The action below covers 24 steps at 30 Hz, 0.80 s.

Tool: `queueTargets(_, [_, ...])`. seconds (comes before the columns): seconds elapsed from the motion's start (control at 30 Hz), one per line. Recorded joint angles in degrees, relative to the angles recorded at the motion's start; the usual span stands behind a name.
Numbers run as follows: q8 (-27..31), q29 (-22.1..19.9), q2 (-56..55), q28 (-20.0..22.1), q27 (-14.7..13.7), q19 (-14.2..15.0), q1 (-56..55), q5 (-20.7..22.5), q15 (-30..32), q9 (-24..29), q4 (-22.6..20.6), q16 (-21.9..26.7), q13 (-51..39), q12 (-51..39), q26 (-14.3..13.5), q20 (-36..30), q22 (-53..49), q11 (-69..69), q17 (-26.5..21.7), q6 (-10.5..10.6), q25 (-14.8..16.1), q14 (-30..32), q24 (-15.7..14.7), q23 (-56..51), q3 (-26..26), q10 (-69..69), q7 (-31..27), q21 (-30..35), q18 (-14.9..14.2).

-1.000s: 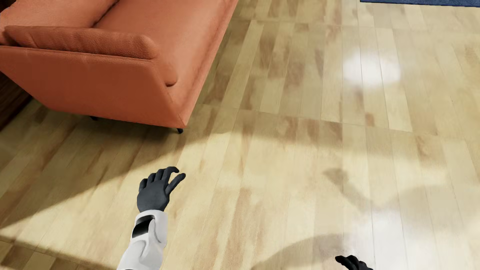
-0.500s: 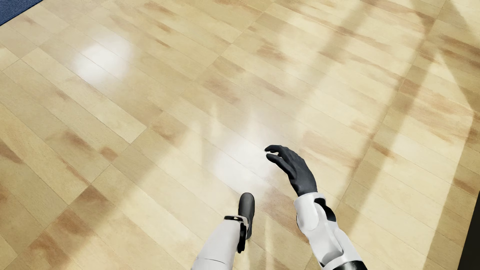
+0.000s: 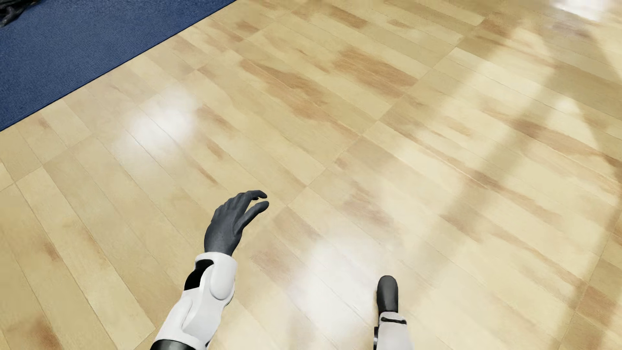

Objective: Go to the bed

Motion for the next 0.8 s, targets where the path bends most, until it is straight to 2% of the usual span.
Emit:
queueTargets(0.03, [0.2, -0.9, -0.6, 0.1, 1.3, 1.1, 0.7, 1.6, 5.3, -0.1, 2.4, 0.9, 0.4, 2.0, 1.3, -0.4, -0.6, 8.6, 1.7, 1.5, -0.3, 4.9, -0.9, 0.7, -0.9, 6.6, 0.5, -1.4, -2.5])
queueTargets(0.07, [-1.3, -1.5, -0.9, -0.1, 3.0, 1.0, -1.7, 2.4, 5.8, 0.0, 5.4, 1.2, -0.8, 4.4, 3.3, -0.6, -0.1, 17.1, 3.1, 3.2, -1.5, 11.7, -1.2, 2.8, -1.3, 17.2, 3.2, -1.6, -9.2])
queueTargets(0.1, [-3.1, -1.1, 0.1, -0.7, 5.4, 0.3, -7.1, 2.5, 1.7, 0.3, 9.6, 0.5, -3.7, 6.9, 5.7, -1.0, 1.9, 22.9, 4.1, 4.9, -4.2, 16.5, -0.2, 5.8, -1.4, 29.4, 8.0, -0.4, -16.1])
queueTargets(0.13, [-5.4, 0.7, 2.9, -1.8, 7.7, -1.0, -14.6, 2.7, -2.4, 0.5, 12.5, -0.7, -7.6, 9.0, 8.5, -2.0, 5.5, 25.4, 4.9, 6.5, -8.0, 15.3, 2.2, 8.5, -1.0, 40.2, 12.1, 2.4, -16.4])
queueTargets(0.17, [-8.1, 2.5, 7.1, -3.9, 8.4, -1.3, -23.0, 2.5, -5.5, 0.7, 12.9, -1.9, -11.9, 10.3, 11.3, -4.1, 10.8, 25.2, 5.7, 7.8, -11.7, 11.8, 5.7, 9.3, -0.4, 47.1, 14.9, 5.4, -15.8])
queueTargets(0.2, [-11.3, 2.2, 12.6, -7.2, 6.8, -1.2, -31.0, 2.0, -7.5, 0.6, 12.9, -2.7, -15.7, 10.9, 13.4, -6.8, 17.5, 23.0, 6.3, 8.7, -13.3, 8.9, 8.9, 7.4, 0.2, 48.9, 17.7, 6.7, -14.8])
queueTargets(0.23, [-15.0, -0.4, 18.9, -11.7, 3.5, -1.0, -37.8, 1.9, -8.7, 0.3, 13.7, -3.0, -18.8, 11.4, 14.4, -9.6, 24.5, 19.6, 6.8, 9.3, -12.0, 6.0, 11.2, 3.7, 0.7, 46.6, 20.5, 5.6, -14.1])
queueTargets(0.3, [-21.9, -7.6, 31.5, -22.7, -4.1, -0.4, -48.5, 4.0, -9.4, -0.5, 15.2, -1.7, -23.8, 12.9, 12.8, -12.9, 36.6, 11.8, 7.5, 9.9, -4.5, 1.9, 13.0, -4.3, 2.0, 33.7, 23.0, 0.7, -12.4])
queueTargets(0.33, [-24.1, -10.8, 37.3, -27.0, -5.9, 0.1, -52.6, 5.9, -9.4, -0.9, 16.0, -0.1, -27.0, 14.0, 11.1, -13.1, 40.0, 7.7, 7.6, 10.0, -0.6, 1.2, 13.4, -8.4, 2.8, 24.5, 22.9, -1.0, -11.2])
queueTargets(0.37, [-25.4, -13.9, 42.6, -28.6, -6.5, 0.7, -55.8, 8.0, -8.9, -1.3, 16.2, 1.2, -30.2, 15.7, 10.3, -11.7, 41.6, 3.6, 7.6, 9.9, 3.0, 1.4, 13.3, -12.8, 3.6, 14.1, 21.6, -2.1, -9.8])
queueTargets(0.4, [-25.7, -16.5, 47.4, -26.6, -7.0, 1.0, -58.0, 10.0, -7.8, -1.6, 16.4, 1.7, -32.8, 17.7, 11.4, -8.1, 42.3, 0.2, 7.8, 9.5, 6.5, 1.5, 11.8, -17.7, 4.4, 4.6, 20.2, -2.6, -8.5])
queueTargets(0.43, [-25.0, -17.8, 51.7, -21.5, -8.2, 1.1, -59.1, 11.4, -5.8, -1.9, 16.8, 1.1, -33.9, 19.8, 14.6, -2.3, 43.1, -1.6, 8.0, 8.9, 9.3, 1.6, 8.9, -22.9, 5.2, -1.2, 20.0, -2.7, -7.7])
queueTargets(0.47, [-23.3, -17.3, 54.9, -14.5, -9.6, 1.1, -58.9, 11.6, -2.1, -2.2, 17.3, -0.7, -33.5, 21.7, 19.5, 4.5, 44.2, -0.6, 8.1, 8.1, 10.5, 0.9, 5.5, -27.6, 5.9, -2.0, 20.7, -2.4, -7.1])
queueTargets(0.5, [-20.7, -15.5, 56.3, -7.9, -10.2, 0.9, -57.6, 10.3, 4.1, -2.4, 17.6, -3.4, -31.7, 23.2, 24.7, 10.6, 44.7, 4.0, 7.7, 7.0, 9.3, 2.2, 2.9, -31.2, 6.6, 1.3, 22.6, -1.6, -4.5])
queueTargets(0.53, [-17.4, -13.3, 55.1, -4.3, -9.6, -0.1, -56.1, 7.8, 12.1, -2.4, 16.7, -6.6, -29.3, 24.1, 27.7, 14.9, 44.2, 13.0, 6.6, 5.5, 5.3, 6.4, 1.1, -33.6, 6.9, 6.0, 23.7, -0.4, -0.8])
queueTargets(0.57, [-14.3, -11.2, 50.8, -4.9, -8.2, -2.1, -54.4, 4.8, 19.4, -2.1, 14.8, -9.4, -27.0, 23.9, 27.3, 17.0, 43.4, 25.8, 5.1, 3.6, -0.2, 6.8, 0.3, -34.6, 6.7, 10.7, 24.2, 1.0, 0.6])
queueTargets(0.6, [-10.3, -9.3, 43.3, -7.5, -6.4, -4.3, -52.3, 3.0, 21.7, -1.4, 12.2, -11.0, -25.0, 22.1, 25.4, 16.3, 42.8, 39.6, 4.0, 1.7, -5.1, 3.8, 1.5, -33.6, 6.1, 14.1, 25.2, 2.6, 1.2])
queueTargets(0.63, [-4.6, -6.8, 33.9, -8.2, -4.6, -4.0, -49.4, 4.3, 17.6, -0.8, 9.0, -11.4, -23.5, 18.8, 24.2, 13.6, 42.0, 51.0, 3.5, 0.1, -7.7, 0.3, 5.2, -30.1, 5.5, 15.3, 25.5, 4.5, 0.9])
queueTargets(0.67, [-0.6, -2.9, 24.5, -5.5, -3.1, -3.8, -45.4, 5.7, 12.5, -0.3, 5.8, -11.6, -22.5, 15.0, 24.2, 10.7, 40.0, 57.8, 3.2, -1.0, -8.2, -2.4, 9.8, -24.2, 5.1, 14.3, 25.1, 6.5, 0.6])
queueTargets(0.7, [1.2, 2.2, 15.9, -1.7, -2.0, -5.2, -40.7, 5.9, 8.1, -0.1, 2.9, -12.3, -21.8, 11.2, 23.7, 9.6, 36.5, 59.5, 2.7, -1.6, -8.2, -4.4, 12.5, -16.8, 4.9, 11.8, 23.5, 8.7, 0.5])
queueTargets(0.73, [0.6, 7.7, 9.0, -0.3, -1.2, -6.9, -35.7, 5.1, 3.9, 0.0, 0.6, -13.5, -20.9, 7.8, 20.8, 10.0, 32.3, 56.2, 2.0, -1.8, -9.2, -5.9, 11.8, -9.2, 4.7, 8.7, 20.8, 10.9, 0.5])
queueTargets(0.8, [-3.9, 15.7, 0.3, -5.3, 0.2, -9.9, -25.2, 4.1, -0.5, 0.0, -1.9, -14.2, -18.0, 1.2, 11.7, 8.0, 23.8, 38.6, 1.6, -1.3, -13.2, -8.0, 7.8, 1.4, 3.6, 2.3, 14.2, 13.9, 0.7])
